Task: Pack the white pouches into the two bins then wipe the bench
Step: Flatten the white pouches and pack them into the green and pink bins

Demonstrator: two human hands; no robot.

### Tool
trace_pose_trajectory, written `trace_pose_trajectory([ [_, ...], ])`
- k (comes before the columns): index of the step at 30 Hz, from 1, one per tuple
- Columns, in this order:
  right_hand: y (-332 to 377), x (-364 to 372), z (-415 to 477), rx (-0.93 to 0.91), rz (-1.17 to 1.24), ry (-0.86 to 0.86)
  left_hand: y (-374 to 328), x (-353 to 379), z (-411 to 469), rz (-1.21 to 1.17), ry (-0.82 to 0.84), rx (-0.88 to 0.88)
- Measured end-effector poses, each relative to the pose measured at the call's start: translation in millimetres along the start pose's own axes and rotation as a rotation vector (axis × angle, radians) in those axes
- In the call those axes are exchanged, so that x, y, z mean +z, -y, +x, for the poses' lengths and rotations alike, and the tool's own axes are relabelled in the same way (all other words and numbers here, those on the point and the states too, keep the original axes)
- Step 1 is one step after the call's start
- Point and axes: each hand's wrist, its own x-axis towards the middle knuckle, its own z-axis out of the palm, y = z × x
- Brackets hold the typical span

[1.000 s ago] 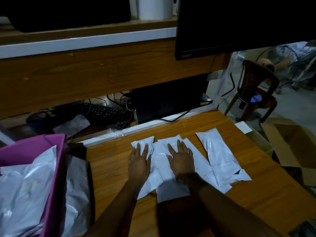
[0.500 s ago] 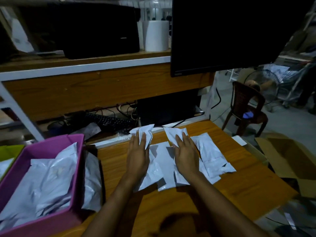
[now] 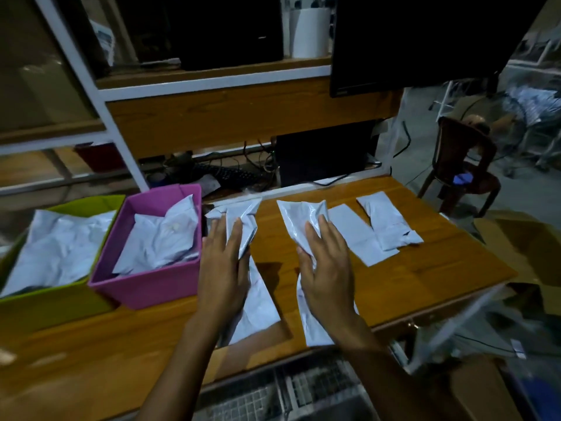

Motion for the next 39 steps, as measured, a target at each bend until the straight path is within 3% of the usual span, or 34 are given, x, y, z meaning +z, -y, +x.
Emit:
trace_pose_trajectory([
  [9,94,69,-49,-0.072,0.179,0.103,82,-91,-69,0.138,-0.048,-0.112],
  [19,230,196,-22,-0.176,0.311,0.136,224,-206,-46,0.242,-0.122,-0.185],
  [25,280,255,11,-0.119,0.307,0.148,304,-232,4,0.361,0.007,-0.148],
  [27,329,315,31,-0.099,0.265,0.192,374,-253,35,0.374,0.083,-0.198],
  [33,347,402,69,-0.097,0.019,0.374,438,-215,80,0.43,0.307,-0.181],
  [39,315,471,57,-0.006,-0.231,0.666,492,-165,81,0.422,0.563,-0.372],
])
